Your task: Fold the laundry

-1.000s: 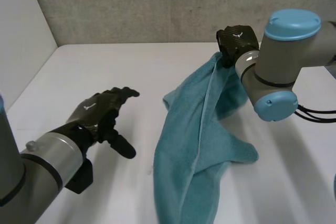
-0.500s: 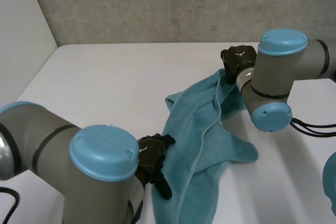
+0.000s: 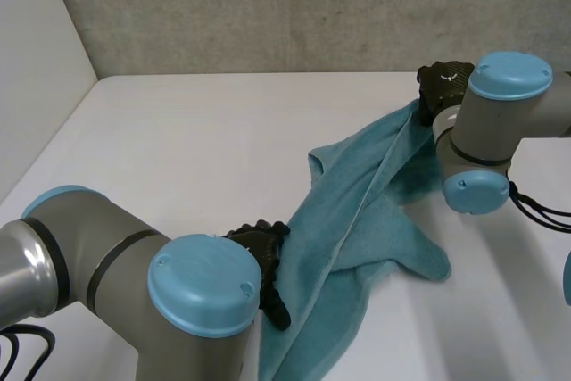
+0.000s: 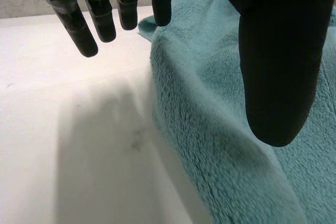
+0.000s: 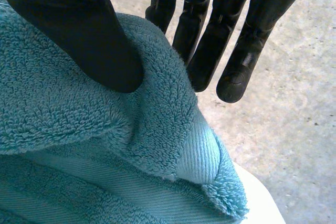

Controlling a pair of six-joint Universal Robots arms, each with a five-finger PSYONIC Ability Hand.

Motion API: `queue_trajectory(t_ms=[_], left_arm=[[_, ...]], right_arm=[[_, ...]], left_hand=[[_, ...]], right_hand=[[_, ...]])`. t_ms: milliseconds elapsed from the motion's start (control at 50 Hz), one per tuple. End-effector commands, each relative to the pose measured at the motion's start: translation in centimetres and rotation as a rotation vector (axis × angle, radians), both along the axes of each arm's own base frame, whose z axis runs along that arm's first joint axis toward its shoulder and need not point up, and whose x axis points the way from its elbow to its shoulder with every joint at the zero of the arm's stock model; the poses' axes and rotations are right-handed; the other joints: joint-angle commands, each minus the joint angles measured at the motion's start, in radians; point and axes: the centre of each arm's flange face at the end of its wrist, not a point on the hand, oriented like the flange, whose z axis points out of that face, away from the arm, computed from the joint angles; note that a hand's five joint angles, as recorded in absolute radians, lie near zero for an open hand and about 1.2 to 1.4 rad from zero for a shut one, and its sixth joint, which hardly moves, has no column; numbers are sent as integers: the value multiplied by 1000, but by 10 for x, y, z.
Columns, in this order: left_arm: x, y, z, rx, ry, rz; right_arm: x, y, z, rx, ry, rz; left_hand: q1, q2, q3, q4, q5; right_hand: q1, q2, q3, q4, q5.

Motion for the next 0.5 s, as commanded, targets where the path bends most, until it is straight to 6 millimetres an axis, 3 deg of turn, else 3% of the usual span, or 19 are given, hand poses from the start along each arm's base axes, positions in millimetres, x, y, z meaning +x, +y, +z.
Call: queue_trajectory(t_ms=[20,160,260,500], left_arm=[[0,1,-6,12,-15,-5],[-1,-1,-14,25,-34,-2],[-1,-1,-20,33,-45,-2],[-5,-3,-30,47,-61,-3]], right_arm=[[-9,-7,-4,-6,25,-29],[-26,-22,-1,-48,37,-80],[-50,-35,1,-56,66,-142],[-54,-35,2,-51,67,-145]], left_hand=[[16,19,17,20,20],[13,16,14,17,17],[13,16,14,17,17],[30,34,31,35,34]], right_hand=[[455,225,215,204,251],[455,225,215,204,251],[455,225,215,204,251],[455,225,215,204,251]])
